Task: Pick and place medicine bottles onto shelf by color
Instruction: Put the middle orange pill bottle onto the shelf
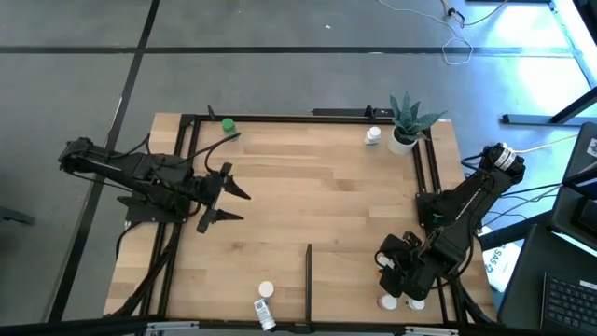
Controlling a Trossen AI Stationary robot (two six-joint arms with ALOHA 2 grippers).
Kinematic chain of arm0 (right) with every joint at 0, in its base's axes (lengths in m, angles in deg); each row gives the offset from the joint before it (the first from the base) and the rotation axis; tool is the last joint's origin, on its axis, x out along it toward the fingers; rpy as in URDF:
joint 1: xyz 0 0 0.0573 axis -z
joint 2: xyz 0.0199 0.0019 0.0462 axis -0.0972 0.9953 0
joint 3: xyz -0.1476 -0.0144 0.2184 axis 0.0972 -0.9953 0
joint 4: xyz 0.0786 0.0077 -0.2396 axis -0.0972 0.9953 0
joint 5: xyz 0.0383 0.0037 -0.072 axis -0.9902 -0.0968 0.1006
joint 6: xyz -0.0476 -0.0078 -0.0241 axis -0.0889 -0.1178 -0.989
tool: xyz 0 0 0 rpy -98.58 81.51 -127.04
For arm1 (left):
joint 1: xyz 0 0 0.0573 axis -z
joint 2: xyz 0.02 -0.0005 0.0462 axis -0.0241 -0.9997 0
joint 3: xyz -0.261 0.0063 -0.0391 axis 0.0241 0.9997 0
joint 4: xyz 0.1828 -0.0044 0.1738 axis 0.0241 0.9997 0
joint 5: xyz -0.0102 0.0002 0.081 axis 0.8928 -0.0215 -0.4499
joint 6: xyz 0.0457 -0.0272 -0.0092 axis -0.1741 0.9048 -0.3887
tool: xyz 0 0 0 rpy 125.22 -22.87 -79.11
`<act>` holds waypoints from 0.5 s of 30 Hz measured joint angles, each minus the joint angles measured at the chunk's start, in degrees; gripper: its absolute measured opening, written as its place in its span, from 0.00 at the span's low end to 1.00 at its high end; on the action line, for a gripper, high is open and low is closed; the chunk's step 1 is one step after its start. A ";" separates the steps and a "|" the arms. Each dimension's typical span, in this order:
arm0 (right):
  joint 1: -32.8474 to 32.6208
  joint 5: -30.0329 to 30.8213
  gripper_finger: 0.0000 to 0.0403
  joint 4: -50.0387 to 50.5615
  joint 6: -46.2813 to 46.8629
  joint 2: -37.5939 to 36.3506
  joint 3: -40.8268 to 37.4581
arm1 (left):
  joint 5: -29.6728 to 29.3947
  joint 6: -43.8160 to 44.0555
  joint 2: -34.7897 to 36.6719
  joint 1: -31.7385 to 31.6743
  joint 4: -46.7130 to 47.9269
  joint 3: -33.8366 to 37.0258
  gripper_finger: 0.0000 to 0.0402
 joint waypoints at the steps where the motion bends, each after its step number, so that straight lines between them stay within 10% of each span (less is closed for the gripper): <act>1: 0.00 -0.01 0.55 -0.01 -0.02 0.00 0.00 | 0.00 0.01 -0.01 0.00 0.01 0.00 0.65; 15: 0.00 -0.01 0.55 0.04 -0.15 0.00 0.00 | -0.22 0.20 -0.01 0.00 -0.02 0.00 0.65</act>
